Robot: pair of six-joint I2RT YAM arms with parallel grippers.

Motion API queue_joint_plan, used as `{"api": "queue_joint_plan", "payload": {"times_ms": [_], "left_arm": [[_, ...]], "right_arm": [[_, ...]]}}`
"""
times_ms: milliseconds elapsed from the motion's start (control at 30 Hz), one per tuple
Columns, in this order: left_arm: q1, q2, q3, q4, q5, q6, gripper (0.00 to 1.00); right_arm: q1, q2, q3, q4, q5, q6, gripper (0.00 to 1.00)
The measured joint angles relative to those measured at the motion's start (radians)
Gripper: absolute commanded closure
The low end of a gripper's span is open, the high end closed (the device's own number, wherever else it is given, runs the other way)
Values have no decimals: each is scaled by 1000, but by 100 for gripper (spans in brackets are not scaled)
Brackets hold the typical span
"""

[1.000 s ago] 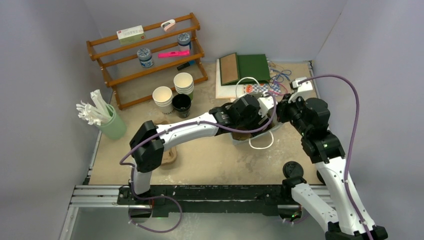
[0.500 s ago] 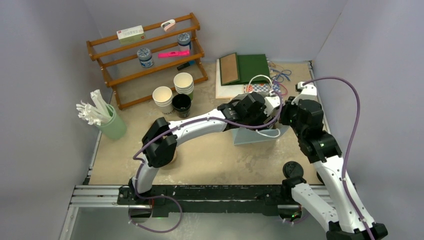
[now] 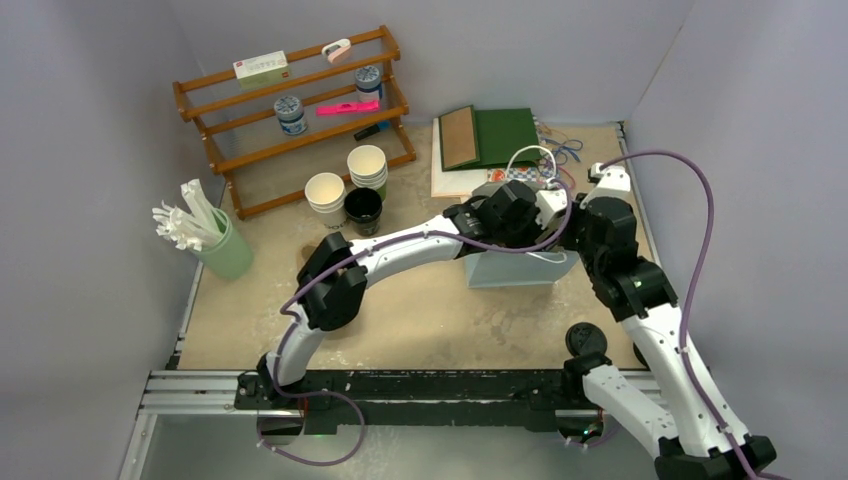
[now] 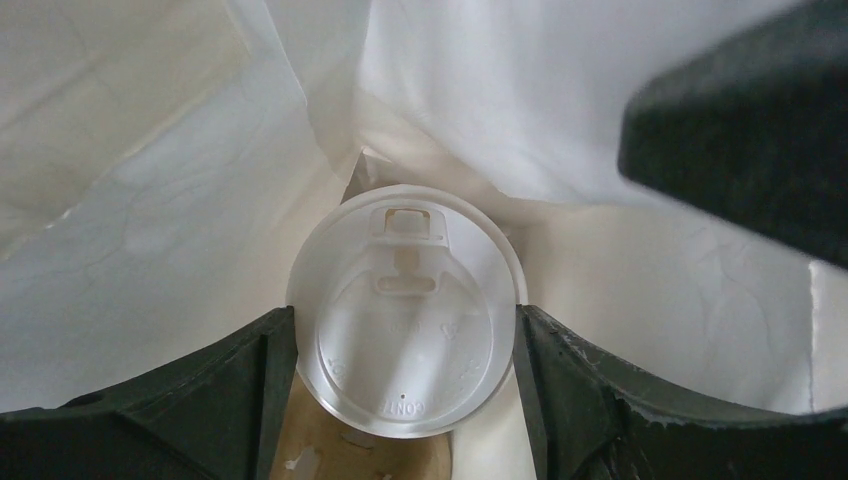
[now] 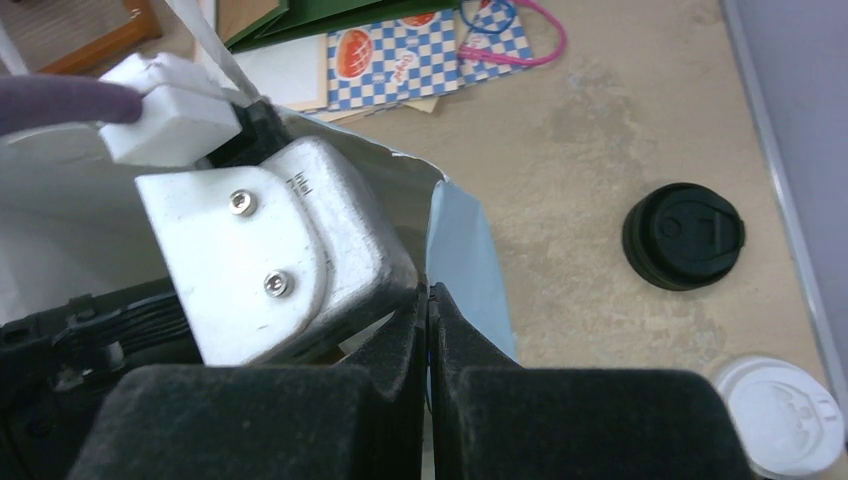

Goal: Pack the takeout coffee
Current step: Place the coffee cup on the cup tray.

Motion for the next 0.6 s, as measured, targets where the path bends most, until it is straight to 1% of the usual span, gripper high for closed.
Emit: {"api": "queue_joint_plan", "payload": {"times_ms": [33,67,100,133,167,200,233,300,400,433,467,600], "left_arm": [[0,4,4,0,2,0,56],[0,6,7,0,3,0,56],[0,9,10,0,6,0,56],[0,11,13,0,7,0,56],[0,14,16,-1,10,-1,56],[1,16,19,-1,12,-2,56],[2,19,21,-2,12,-10,56],[7,29,29,-1,20,-9,56],[8,38,42,-2,24,-9,56],[8,41,47,-3,25,-10,56],[8,45,54,-4,26,-11,56],[8,53,67,-12,28,-12,56]], "right_arm": [[0,6,4,-2,19,-4,94],[1,13,10,-4,35,-8,86],[2,21,18,-7,61,-11,74],[2,31,27,-11,88,-16,58],[2,38,33,-17,115,-24,45],[1,44,37,-24,143,-32,39],[-2,46,39,-34,173,-37,37],[-2,46,40,-50,197,-52,36],[0,53,56,-63,204,-70,41],[-1,58,66,-69,203,-74,45],[-1,65,78,-77,203,-78,46],[-1,100,120,-117,202,-80,48]]}}
